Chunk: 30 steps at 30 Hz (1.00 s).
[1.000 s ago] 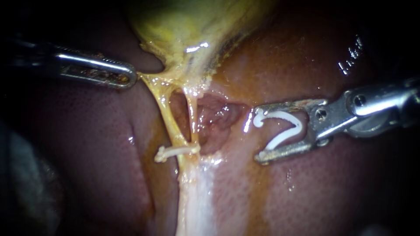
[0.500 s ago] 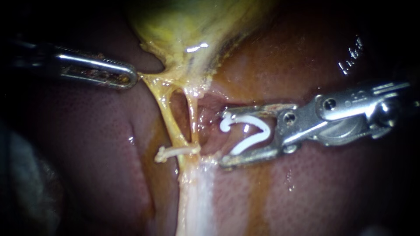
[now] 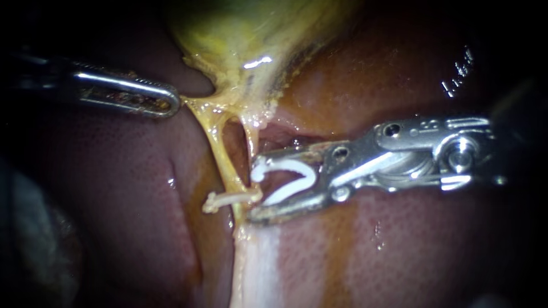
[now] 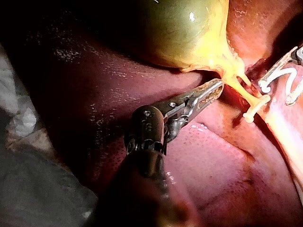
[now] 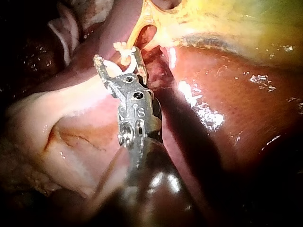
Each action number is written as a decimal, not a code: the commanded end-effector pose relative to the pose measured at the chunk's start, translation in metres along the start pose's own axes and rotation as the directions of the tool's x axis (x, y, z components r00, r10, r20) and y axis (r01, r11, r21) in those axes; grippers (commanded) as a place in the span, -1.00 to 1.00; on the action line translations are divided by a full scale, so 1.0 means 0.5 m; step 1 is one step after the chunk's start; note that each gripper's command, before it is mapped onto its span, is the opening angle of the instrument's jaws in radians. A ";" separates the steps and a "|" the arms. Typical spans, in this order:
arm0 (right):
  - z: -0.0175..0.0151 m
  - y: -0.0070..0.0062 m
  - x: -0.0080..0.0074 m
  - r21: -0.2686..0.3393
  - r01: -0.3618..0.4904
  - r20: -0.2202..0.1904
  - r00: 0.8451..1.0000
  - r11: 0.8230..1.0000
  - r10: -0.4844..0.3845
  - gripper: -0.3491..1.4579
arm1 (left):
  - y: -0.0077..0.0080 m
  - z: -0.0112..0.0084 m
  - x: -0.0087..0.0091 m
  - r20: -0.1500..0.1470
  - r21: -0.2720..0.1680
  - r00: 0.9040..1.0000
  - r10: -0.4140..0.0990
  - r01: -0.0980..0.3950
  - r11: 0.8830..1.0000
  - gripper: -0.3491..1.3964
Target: Clipping second clip left tube
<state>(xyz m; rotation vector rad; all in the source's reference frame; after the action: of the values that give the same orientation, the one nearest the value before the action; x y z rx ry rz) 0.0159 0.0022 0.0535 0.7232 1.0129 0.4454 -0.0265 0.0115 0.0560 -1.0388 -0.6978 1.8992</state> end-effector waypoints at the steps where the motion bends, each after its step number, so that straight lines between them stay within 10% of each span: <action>1: 0.0006 0.0003 0.0000 0.005 -0.010 -0.003 1.000 1.000 0.010 -0.06 | 0.0002 -0.0002 0.0001 0.000 0.000 1.000 0.000 0.000 1.000 -1.00; 30: 0.0082 0.0092 -0.0090 0.050 -0.139 0.003 0.990 0.989 0.139 -0.06 | 0.0013 -0.0003 -0.0001 -0.003 0.006 1.000 -0.002 0.002 1.000 -1.00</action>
<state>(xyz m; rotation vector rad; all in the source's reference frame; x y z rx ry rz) 0.0175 0.0011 0.0611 0.8452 0.9823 0.5388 -0.0266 0.0112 0.0555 -1.0365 -0.6908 1.8963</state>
